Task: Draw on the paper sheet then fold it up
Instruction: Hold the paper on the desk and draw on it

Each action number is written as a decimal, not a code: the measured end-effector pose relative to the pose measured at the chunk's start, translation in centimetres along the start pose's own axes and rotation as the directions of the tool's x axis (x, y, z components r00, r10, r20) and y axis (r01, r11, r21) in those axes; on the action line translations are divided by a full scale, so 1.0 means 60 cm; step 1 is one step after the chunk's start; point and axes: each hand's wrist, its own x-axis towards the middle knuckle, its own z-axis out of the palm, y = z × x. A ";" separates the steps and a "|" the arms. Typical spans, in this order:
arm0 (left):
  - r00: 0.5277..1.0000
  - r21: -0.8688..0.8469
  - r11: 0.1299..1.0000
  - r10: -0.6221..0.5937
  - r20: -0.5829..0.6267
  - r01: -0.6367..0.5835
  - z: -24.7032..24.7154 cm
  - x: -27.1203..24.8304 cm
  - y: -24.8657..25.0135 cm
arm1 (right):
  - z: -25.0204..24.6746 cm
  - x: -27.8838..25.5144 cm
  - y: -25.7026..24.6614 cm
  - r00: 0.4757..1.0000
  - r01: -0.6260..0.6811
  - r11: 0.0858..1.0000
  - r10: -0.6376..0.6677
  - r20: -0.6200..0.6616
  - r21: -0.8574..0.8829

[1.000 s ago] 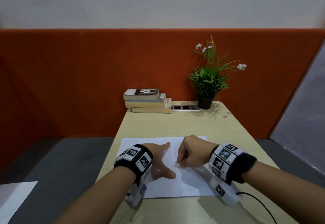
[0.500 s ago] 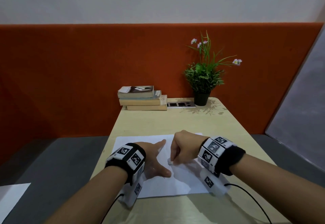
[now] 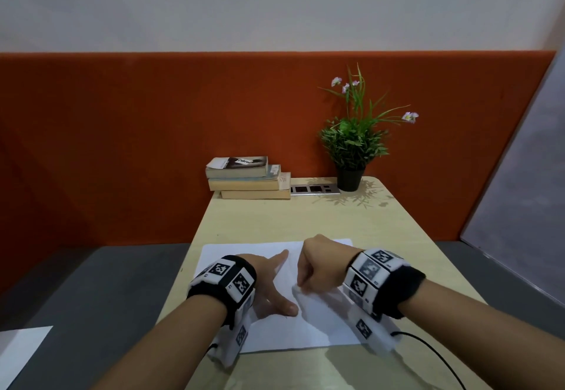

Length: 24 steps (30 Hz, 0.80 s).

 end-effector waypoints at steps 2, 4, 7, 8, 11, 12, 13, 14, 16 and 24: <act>1.000 0.014 1.000 -0.001 -0.026 0.001 0.004 -0.001 0.000 | -0.001 -0.016 0.003 0.998 0.034 0.999 -0.033 0.055 -0.004; 1.000 0.013 1.000 0.005 -0.027 -0.004 0.005 0.000 -0.001 | -0.004 -0.014 0.002 0.997 0.052 0.998 -0.051 0.062 -0.017; 1.000 -0.006 1.000 0.021 0.017 -0.021 -0.003 0.001 0.000 | -0.011 0.015 0.000 1.000 0.024 0.999 -0.024 -0.017 -0.022; 0.999 -0.011 1.000 0.026 0.027 -0.025 -0.006 0.001 0.001 | -0.014 0.027 -0.001 0.999 -0.002 1.000 0.001 -0.054 -0.011; 0.999 -0.010 1.000 0.014 0.033 -0.014 -0.008 -0.001 0.004 | -0.015 0.050 -0.002 0.991 -0.051 0.999 0.053 -0.123 0.015; 0.999 -0.007 1.000 0.014 0.029 -0.013 -0.008 -0.002 0.004 | -0.014 0.051 -0.003 0.990 -0.050 0.999 0.052 -0.130 0.014; 1.000 -0.001 1.000 0.015 0.027 -0.015 -0.009 -0.003 0.005 | -0.012 0.048 -0.003 0.991 -0.046 0.999 0.047 -0.124 0.012; 1.000 0.008 1.000 0.017 0.024 -0.017 -0.008 -0.004 0.005 | -0.009 0.041 -0.002 0.993 -0.041 0.999 0.042 -0.107 0.014; 1.000 0.016 1.000 0.017 0.015 -0.017 -0.005 -0.003 0.003 | -0.002 0.017 0.003 0.999 -0.027 0.999 0.028 -0.046 0.031; 1.000 0.006 1.000 0.000 0.005 0.000 -0.002 0.005 0.001 | -0.006 -0.024 0.003 0.998 0.033 0.999 -0.035 0.053 0.035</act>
